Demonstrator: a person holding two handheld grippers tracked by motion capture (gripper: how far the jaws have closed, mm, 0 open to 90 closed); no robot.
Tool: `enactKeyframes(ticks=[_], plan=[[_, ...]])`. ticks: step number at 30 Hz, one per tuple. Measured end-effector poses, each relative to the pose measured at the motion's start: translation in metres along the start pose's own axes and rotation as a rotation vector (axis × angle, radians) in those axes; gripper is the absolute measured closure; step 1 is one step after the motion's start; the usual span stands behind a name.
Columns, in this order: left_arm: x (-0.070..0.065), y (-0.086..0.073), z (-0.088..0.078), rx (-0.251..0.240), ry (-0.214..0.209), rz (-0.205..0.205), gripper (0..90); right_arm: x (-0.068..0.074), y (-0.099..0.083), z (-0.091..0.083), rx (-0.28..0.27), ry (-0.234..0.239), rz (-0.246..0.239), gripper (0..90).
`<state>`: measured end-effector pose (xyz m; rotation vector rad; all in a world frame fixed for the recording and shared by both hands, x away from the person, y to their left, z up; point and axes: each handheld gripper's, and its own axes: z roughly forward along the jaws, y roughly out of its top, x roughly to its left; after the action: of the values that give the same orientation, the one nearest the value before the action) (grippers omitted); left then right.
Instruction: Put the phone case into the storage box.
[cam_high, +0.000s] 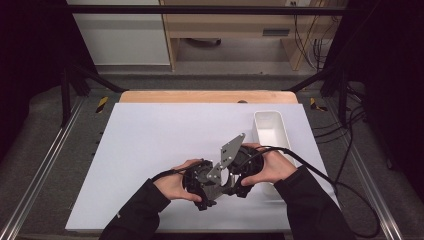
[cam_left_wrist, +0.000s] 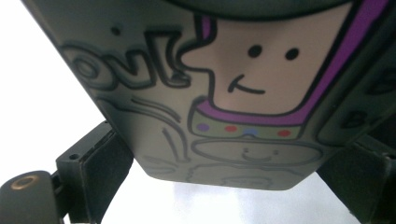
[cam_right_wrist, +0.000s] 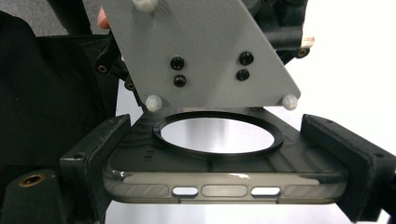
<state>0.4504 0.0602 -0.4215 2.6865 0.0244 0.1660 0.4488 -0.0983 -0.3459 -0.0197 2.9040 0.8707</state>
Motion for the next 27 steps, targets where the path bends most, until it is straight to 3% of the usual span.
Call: enactKeyframes(ticks=[8,14,21,27], plan=[[0.0005,-0.0002,0.0011,0.007,-0.016,0.007,11.0,0.0009,0.0004,0.0004,0.004,0.006,-0.007,11.9],[0.0004,-0.0011,0.0005,-0.005,0.007,0.000,11.4,0.0002,0.0003,0.0007,-0.002,0.000,-0.009,11.7],[0.0005,-0.0041,-0.0020,-0.025,0.019,-0.009,11.6,0.0009,0.0006,-0.0008,-0.038,-0.016,-0.015,10.7],[0.0007,-0.0062,-0.0034,-0.041,0.024,-0.017,11.6,0.0017,0.0002,-0.0040,-0.086,-0.041,-0.005,4.0]])
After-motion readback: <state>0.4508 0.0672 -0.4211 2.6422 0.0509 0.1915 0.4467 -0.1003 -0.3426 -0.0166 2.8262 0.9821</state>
